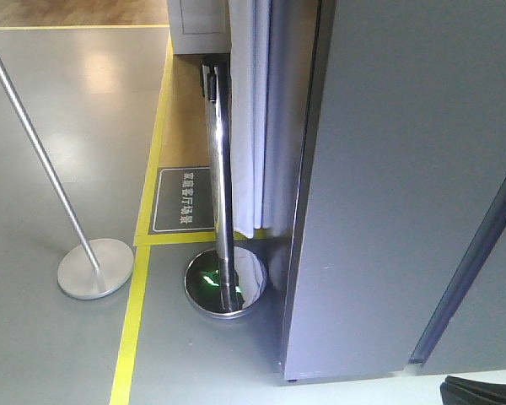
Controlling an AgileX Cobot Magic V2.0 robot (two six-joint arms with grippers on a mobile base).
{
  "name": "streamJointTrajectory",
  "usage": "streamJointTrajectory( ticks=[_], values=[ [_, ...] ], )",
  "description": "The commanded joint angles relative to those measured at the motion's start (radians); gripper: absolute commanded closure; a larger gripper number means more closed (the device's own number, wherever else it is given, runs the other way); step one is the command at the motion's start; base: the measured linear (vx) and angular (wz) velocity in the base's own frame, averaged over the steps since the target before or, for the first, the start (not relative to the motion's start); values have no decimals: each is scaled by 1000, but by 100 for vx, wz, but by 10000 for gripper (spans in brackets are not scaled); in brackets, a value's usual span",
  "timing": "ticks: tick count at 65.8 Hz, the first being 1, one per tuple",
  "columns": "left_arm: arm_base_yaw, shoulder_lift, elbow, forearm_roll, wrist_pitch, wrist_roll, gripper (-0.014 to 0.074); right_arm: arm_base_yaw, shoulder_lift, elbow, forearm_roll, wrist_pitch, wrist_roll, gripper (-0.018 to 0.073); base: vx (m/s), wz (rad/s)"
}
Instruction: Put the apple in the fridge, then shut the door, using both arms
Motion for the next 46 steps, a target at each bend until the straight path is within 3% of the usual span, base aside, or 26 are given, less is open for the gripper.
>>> streamJointTrajectory(
  ticks=[1, 13, 22, 40, 46],
  values=[
    [-7, -61, 7, -15, -36, 24, 605, -3, 6, -25, 30, -47, -11, 562, 0, 0],
    [-8, -213, 74, -15, -35, 22, 605, -3, 6, -25, 30, -47, -11, 562, 0, 0],
    [-18, -213, 105, -10, -31, 20, 605, -3, 6, -25, 30, -42, -11, 562, 0, 0],
    [-89, -213, 105, 193, -31, 20, 605, -3, 6, -25, 30, -40, -11, 562, 0, 0],
    [-97, -213, 105, 198, -33, 22, 605, -3, 6, -25, 30, -40, -11, 562, 0, 0]
  ],
)
